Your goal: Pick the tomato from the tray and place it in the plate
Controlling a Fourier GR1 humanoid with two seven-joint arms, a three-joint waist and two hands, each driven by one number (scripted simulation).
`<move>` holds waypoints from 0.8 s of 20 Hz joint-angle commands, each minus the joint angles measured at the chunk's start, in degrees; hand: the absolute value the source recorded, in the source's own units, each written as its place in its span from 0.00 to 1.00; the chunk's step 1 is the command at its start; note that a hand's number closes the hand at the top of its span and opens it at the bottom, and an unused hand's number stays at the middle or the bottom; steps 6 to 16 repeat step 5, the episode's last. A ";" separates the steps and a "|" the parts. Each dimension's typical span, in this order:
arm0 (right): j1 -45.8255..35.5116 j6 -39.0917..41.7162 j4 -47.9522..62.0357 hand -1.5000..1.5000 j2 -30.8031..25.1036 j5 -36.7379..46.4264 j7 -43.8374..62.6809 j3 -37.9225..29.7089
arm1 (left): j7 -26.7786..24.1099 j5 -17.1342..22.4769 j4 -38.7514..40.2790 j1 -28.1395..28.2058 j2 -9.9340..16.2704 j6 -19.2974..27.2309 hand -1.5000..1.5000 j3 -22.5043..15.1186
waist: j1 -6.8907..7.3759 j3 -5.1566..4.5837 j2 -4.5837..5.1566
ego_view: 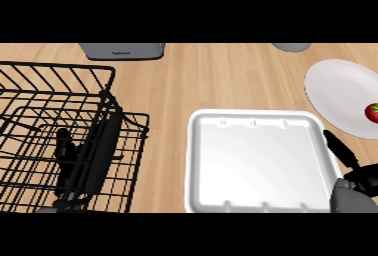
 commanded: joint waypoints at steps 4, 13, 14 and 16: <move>2.21 -7.41 -1.87 0.00 0.81 5.36 7.87 8.39 | -5.84 -1.75 7.69 0.02 -3.66 -0.01 0.50 -1.04 | 0.07 -0.98 0.81; 5.80 -6.66 -5.35 0.00 0.82 4.84 9.75 9.95 | -0.07 -2.60 1.52 1.10 -4.16 2.32 0.50 -3.30 | 0.01 -0.95 0.65; 5.80 -6.66 -5.35 0.00 0.82 4.84 9.75 9.95 | -0.07 -2.60 1.52 1.10 -4.16 2.32 0.50 -3.30 | 0.01 -0.95 0.65; 5.80 -6.66 -5.35 0.00 0.82 4.84 9.75 9.95 | -0.07 -2.60 1.52 1.10 -4.16 2.32 0.50 -3.30 | 0.01 -0.95 0.65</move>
